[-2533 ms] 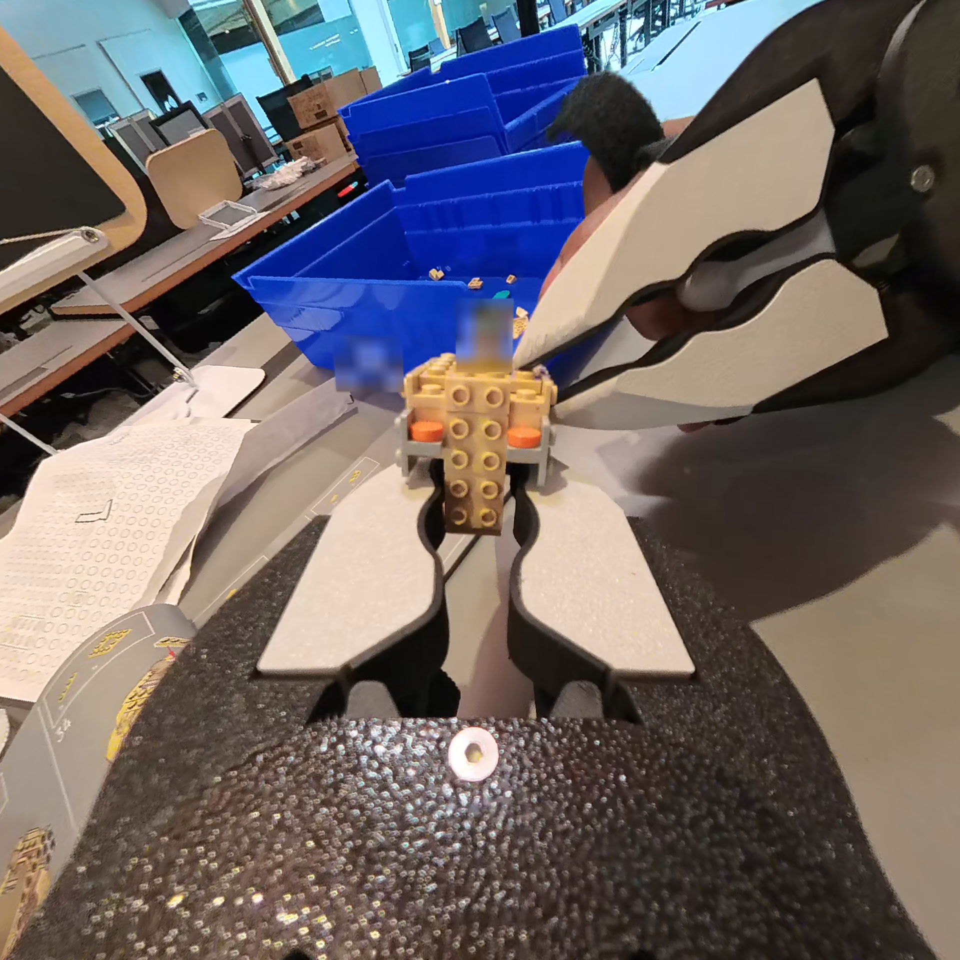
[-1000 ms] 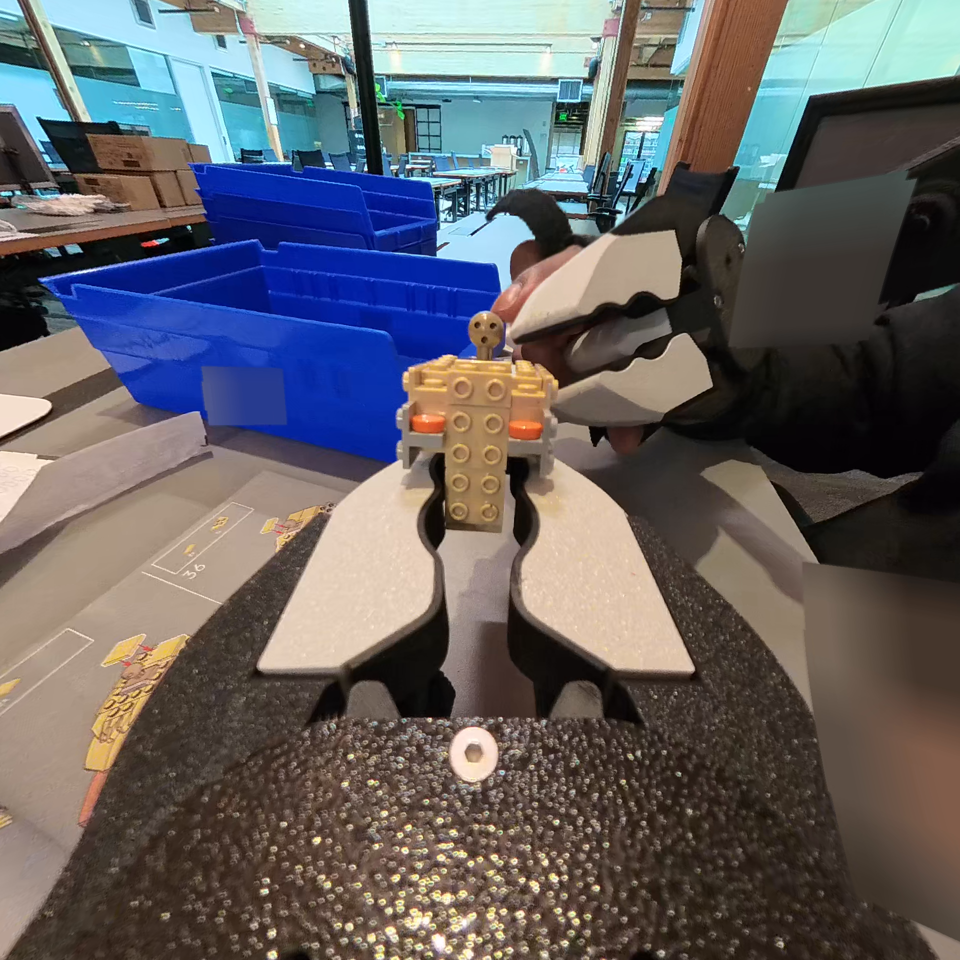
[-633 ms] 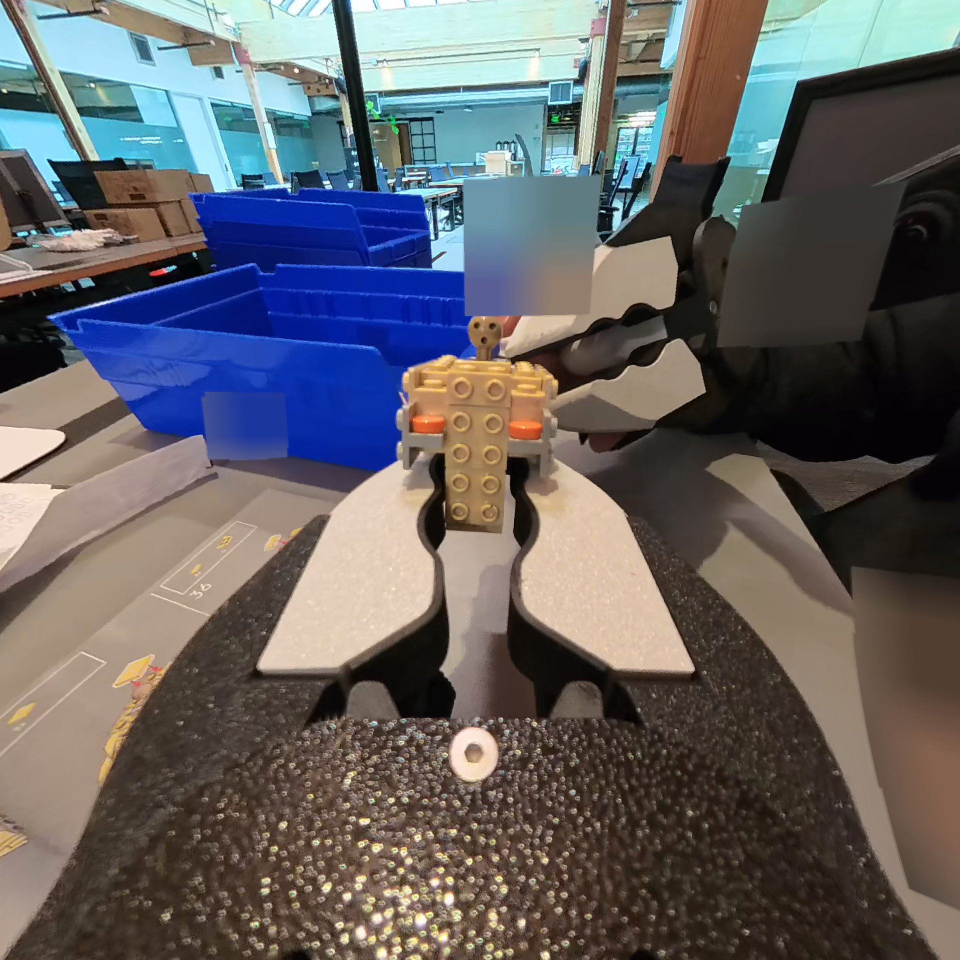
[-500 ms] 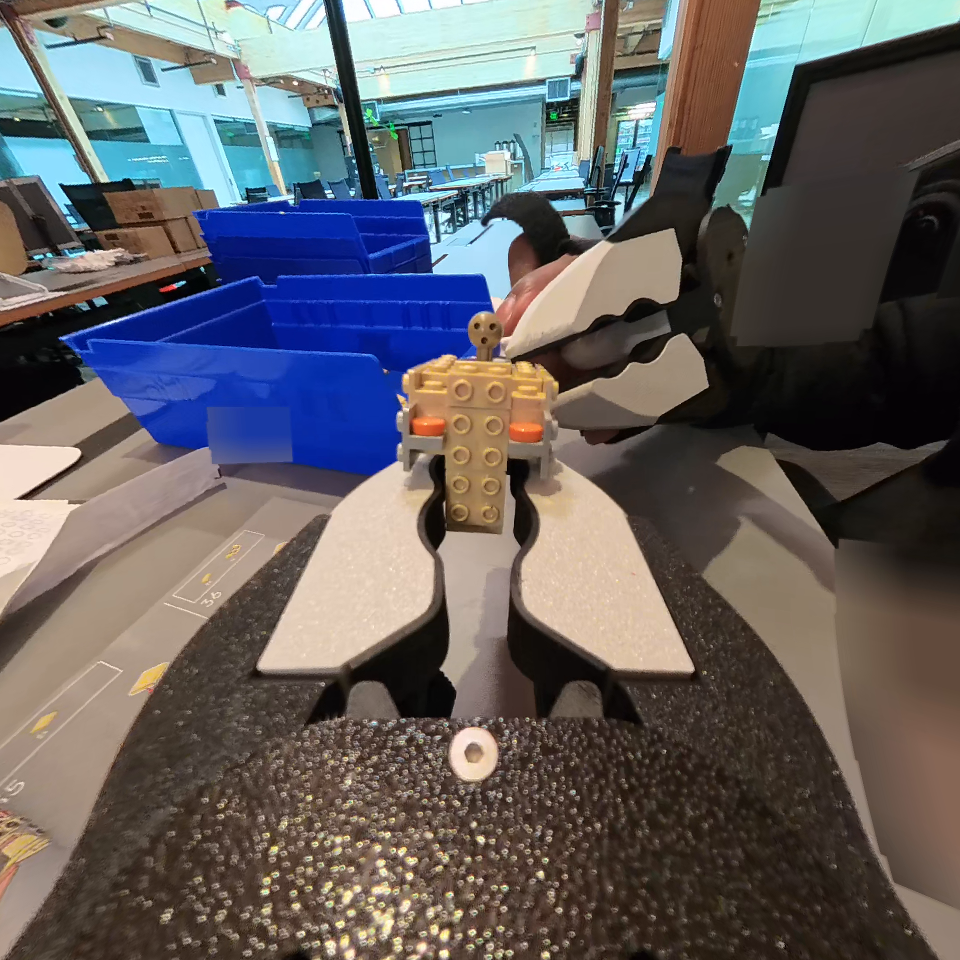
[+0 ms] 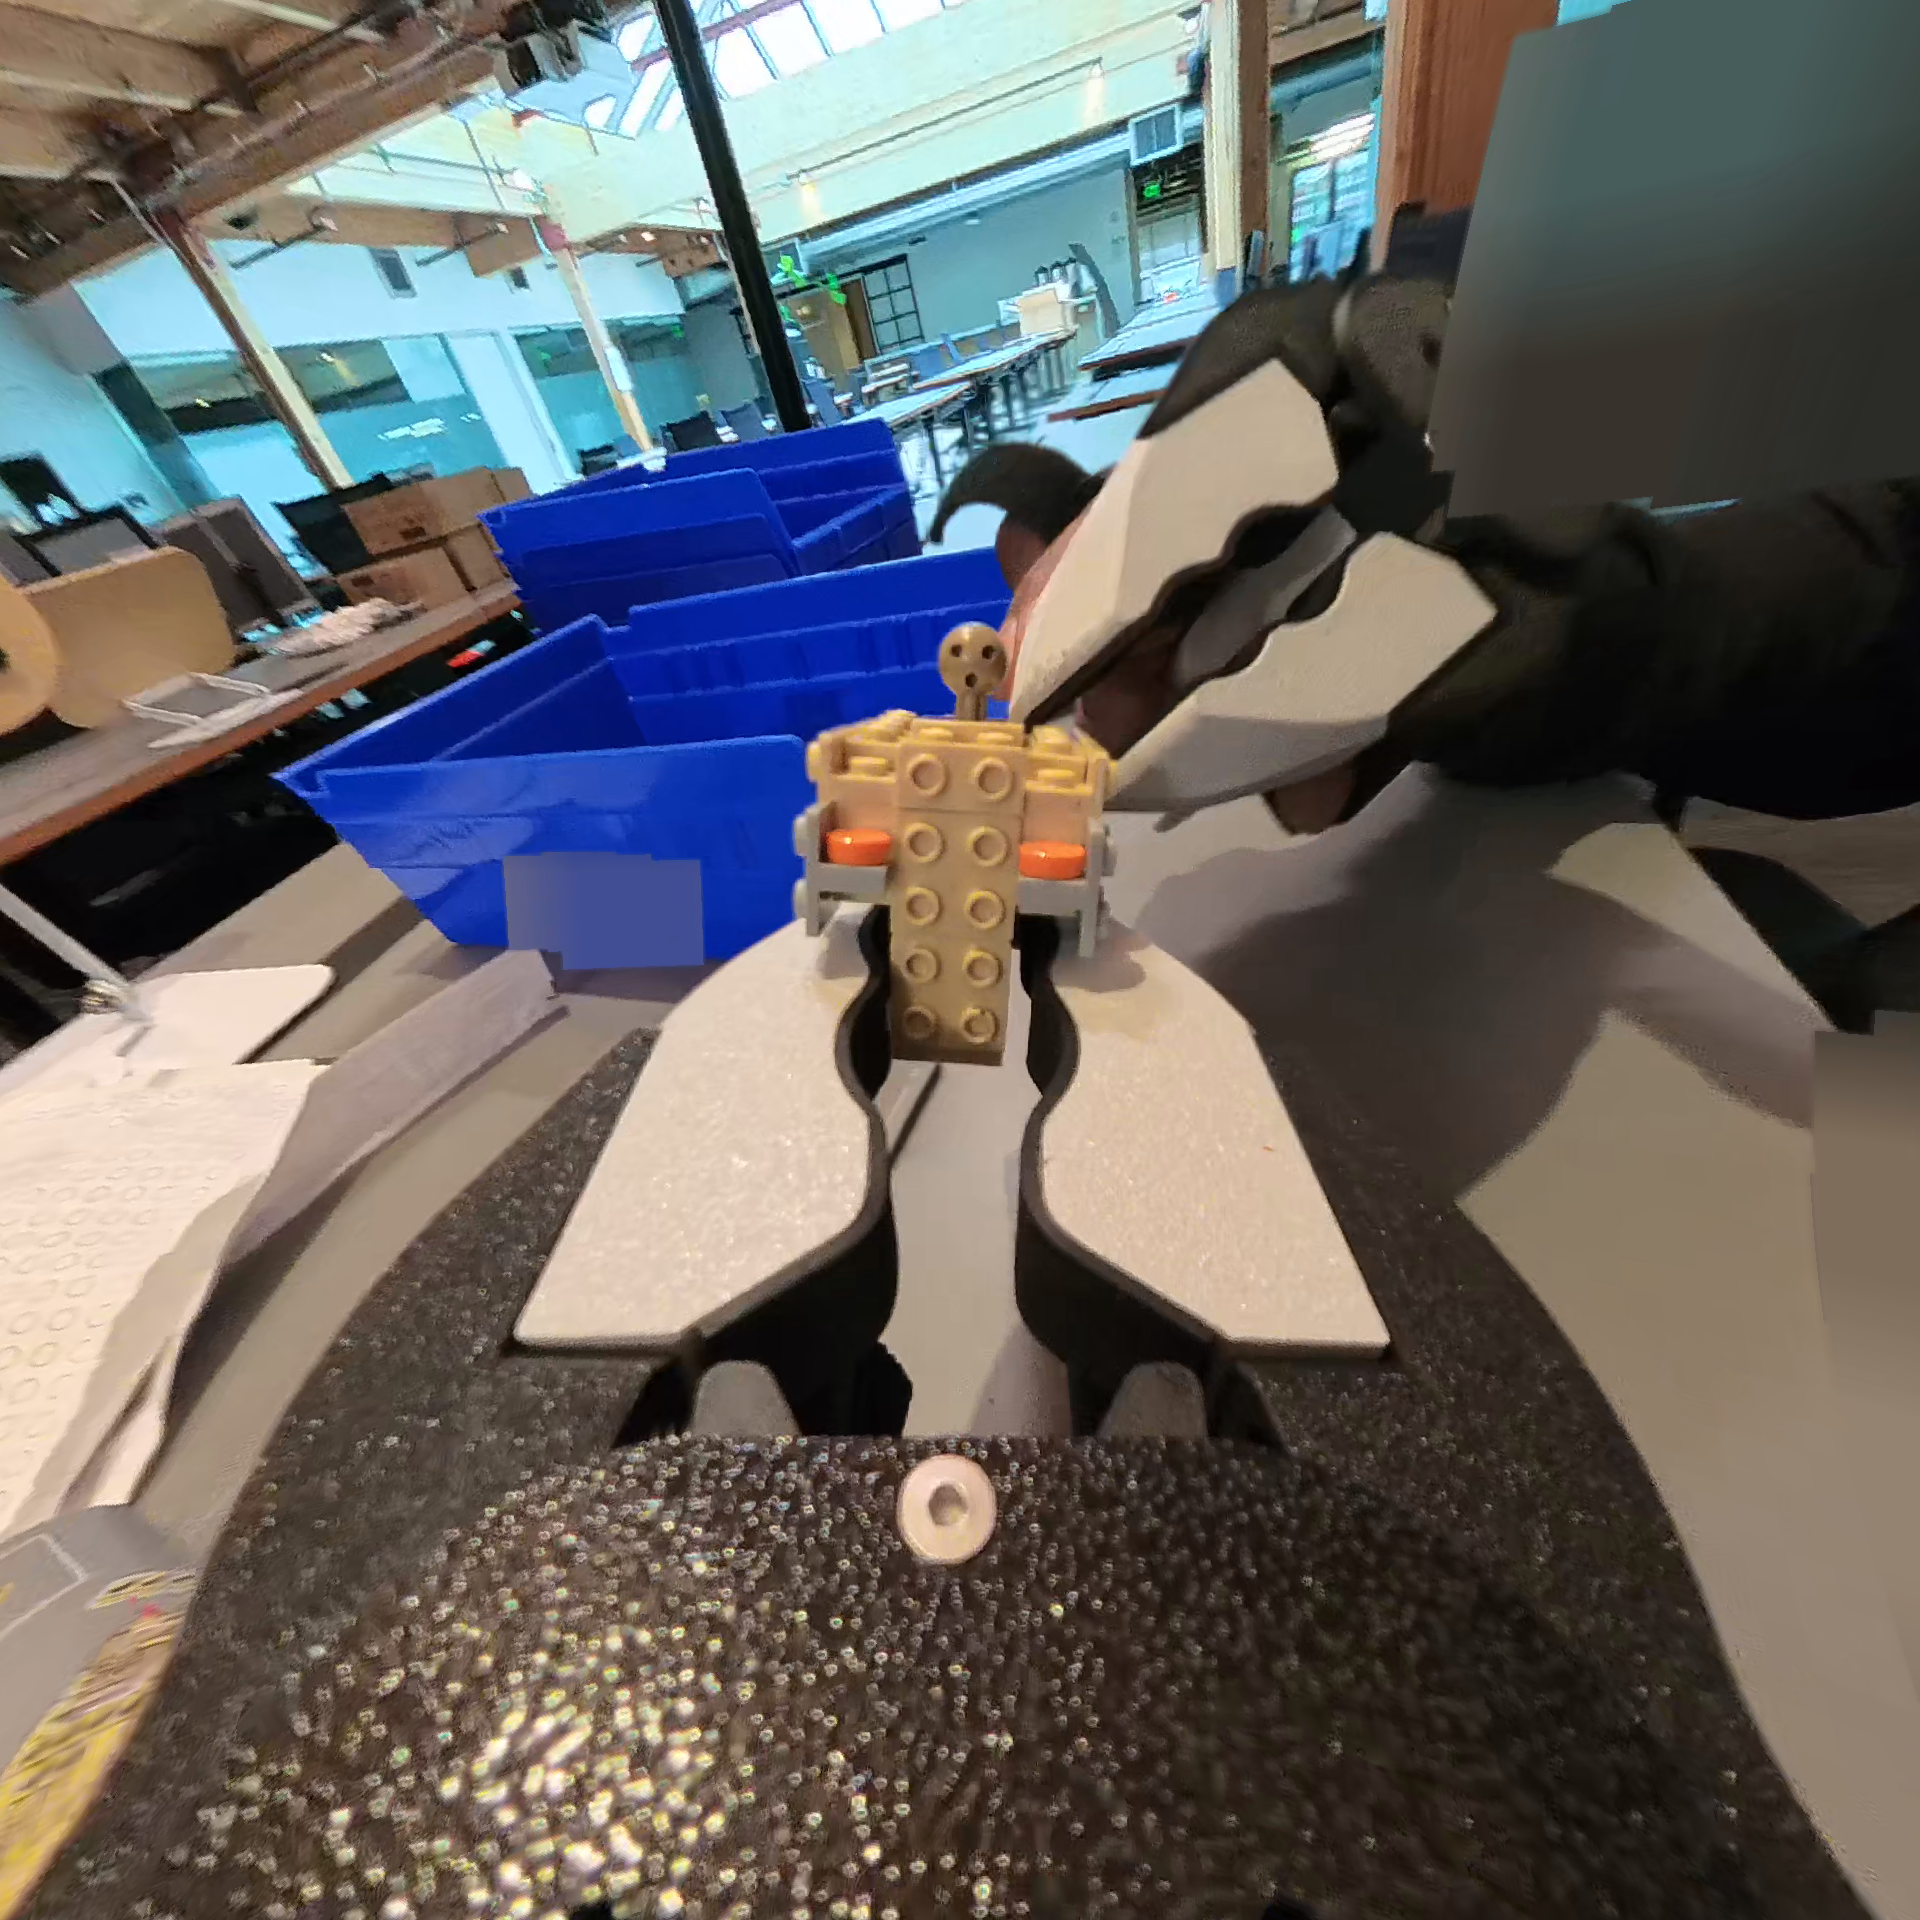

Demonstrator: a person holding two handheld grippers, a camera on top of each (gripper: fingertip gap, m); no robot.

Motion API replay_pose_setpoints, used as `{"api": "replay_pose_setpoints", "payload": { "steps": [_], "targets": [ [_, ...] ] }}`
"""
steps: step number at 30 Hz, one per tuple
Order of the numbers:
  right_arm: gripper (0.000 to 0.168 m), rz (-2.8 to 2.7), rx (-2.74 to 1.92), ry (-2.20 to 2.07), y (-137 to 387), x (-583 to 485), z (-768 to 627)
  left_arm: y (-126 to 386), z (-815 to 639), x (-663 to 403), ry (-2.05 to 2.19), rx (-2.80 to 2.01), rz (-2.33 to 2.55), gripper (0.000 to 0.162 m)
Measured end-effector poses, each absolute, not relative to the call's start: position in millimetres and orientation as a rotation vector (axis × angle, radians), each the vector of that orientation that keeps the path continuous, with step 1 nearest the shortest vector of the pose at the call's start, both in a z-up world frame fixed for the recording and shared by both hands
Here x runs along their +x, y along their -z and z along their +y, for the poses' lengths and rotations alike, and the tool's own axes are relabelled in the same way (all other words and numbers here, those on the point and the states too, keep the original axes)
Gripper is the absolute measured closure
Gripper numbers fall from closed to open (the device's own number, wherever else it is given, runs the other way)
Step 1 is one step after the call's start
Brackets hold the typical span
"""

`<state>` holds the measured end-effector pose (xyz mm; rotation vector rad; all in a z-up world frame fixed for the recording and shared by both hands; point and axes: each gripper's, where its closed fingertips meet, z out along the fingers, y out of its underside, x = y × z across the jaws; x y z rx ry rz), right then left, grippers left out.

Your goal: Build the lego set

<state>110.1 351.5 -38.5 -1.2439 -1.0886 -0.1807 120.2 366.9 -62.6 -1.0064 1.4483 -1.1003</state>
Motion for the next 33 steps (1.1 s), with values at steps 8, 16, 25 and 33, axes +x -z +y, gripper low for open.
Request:
{"api": "replay_pose_setpoints", "payload": {
  "steps": [8,16,25,33],
  "targets": [
    [0.141,-0.947,-1.401,-0.412,26,124,343,58,363,114,0.614,-0.66,1.521,0.14],
    [0.151,-0.993,-1.442,-0.553,35,119,335,62,342,114,0.527,-0.508,1.58,0.14],
    [0.155,-1.064,-1.439,-0.639,41,112,323,67,337,114,0.462,-0.46,1.616,0.14],
    [0.157,-1.076,-1.433,-0.737,42,111,317,67,329,112,0.477,-0.43,1.627,0.14]
  ]
}}
